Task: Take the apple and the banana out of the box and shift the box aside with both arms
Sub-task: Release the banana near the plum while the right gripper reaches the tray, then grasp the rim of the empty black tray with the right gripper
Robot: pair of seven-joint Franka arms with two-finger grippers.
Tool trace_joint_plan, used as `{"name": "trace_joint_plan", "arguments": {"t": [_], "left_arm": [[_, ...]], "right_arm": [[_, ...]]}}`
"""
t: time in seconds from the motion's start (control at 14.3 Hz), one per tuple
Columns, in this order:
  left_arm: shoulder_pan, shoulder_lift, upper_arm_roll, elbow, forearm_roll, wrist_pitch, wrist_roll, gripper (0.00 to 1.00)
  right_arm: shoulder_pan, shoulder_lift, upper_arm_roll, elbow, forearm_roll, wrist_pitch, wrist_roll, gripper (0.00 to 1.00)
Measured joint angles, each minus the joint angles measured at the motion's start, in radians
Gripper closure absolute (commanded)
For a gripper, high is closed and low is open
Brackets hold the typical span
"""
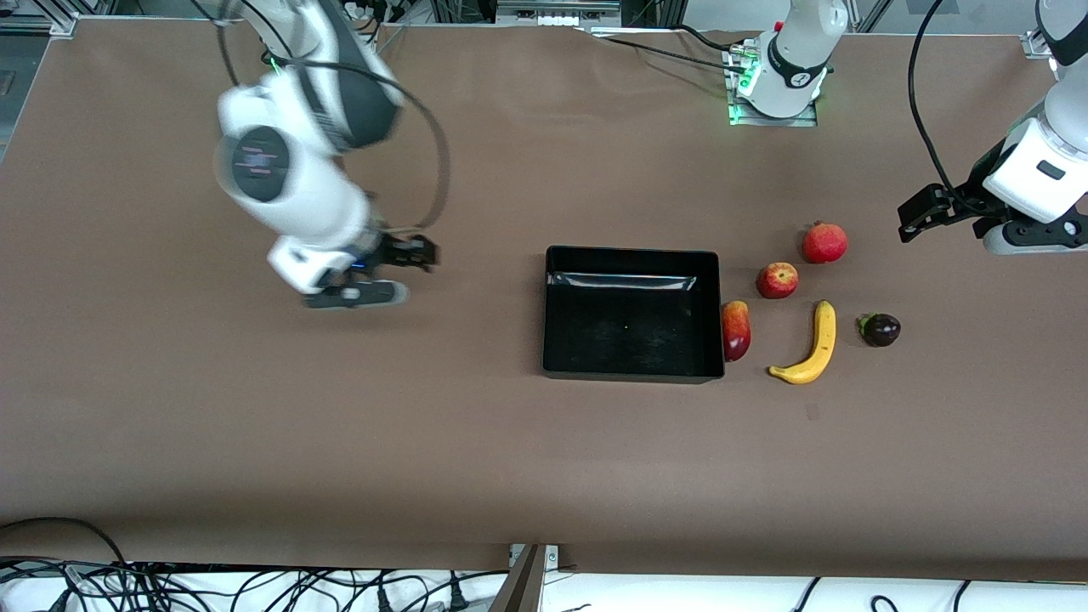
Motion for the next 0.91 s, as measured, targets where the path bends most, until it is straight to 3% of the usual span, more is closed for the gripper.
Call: {"name": "trace_joint_plan", "arguments": {"t": [0.35,0.7,0.91], "left_arm": [[0.0,0.005,-0.002,0.0,0.0,-0.033,0.001,0.0],[0.0,0.004,-0.003,0.002,-0.009,-0.111,0.003,0.0],[-0.006,0.003,-0.008,0.016,-0.017,-0.131,0.004,0.0]], "right_arm": [[0.171,0.189,0.001,0.008,0.0,0.295,0.279,0.0],[0.256,0.335,-0.003,0.124,-0.001,0.349,0.411,0.03],[0.259,0.376,-0.006,0.142,-0.014,0.375,0.411,0.17]]}}
